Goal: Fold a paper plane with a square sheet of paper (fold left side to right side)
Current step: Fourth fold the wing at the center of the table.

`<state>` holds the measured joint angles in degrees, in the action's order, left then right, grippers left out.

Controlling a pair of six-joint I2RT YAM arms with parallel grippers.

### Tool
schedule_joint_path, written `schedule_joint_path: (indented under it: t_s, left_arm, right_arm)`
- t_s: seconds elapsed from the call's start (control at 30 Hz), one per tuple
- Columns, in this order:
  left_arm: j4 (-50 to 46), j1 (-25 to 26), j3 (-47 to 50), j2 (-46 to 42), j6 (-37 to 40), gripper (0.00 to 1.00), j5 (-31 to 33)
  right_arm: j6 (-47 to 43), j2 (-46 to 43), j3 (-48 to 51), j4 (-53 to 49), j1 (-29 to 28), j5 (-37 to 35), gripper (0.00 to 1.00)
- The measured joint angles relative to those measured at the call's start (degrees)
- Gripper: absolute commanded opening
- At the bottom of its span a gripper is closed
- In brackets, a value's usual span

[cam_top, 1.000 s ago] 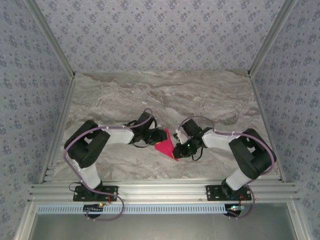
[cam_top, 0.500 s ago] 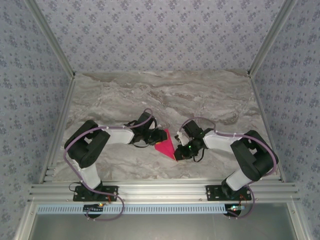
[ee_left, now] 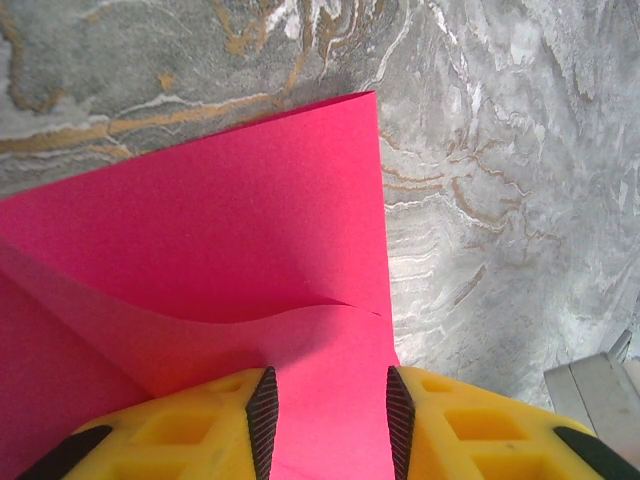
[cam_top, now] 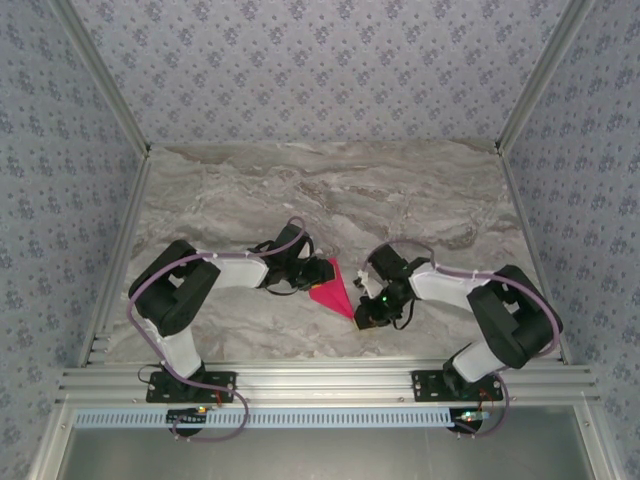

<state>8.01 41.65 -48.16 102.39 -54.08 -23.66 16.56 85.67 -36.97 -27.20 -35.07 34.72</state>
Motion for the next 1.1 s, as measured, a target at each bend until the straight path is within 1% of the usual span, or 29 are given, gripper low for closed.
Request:
schedule_joint_path:
  t_s: [0.2, 0.37, 0.6, 0.8, 0.97, 1.1]
  left_arm:
    - [0.00, 0.00, 0.00, 0.00, 0.00, 0.36, 0.00]
    - [0.00, 0.00, 0.00, 0.00, -0.02, 0.36, 0.00]
    - [0.00, 0.00, 0.00, 0.00, -0.02, 0.36, 0.02]
    - [0.00, 0.00, 0.00, 0.00, -0.02, 0.36, 0.02]
    - [0.00, 0.00, 0.00, 0.00, -0.02, 0.36, 0.02]
    - [0.00, 0.04, 0.00, 0.00, -0.02, 0.36, 0.04]
  right_arm:
    - [-0.15, -8.02, -0.37, -3.13, 1.88, 1.33, 0.14]
    - [0.79, -10.27, -2.64, -1.36, 2.69, 3.69, 0.13]
    - [5.33, -10.43, -3.17, 5.62, 2.32, 3.67, 0.13]
    - [8.94, -10.08, -3.17, 10.73, 2.05, 2.47, 0.09]
    - [10.80, -7.48, -3.17, 13.29, 1.68, 2.08, 0.04]
    - [11.56, -5.05, -3.17, 14.80, 0.81, 1.90, 0.03]
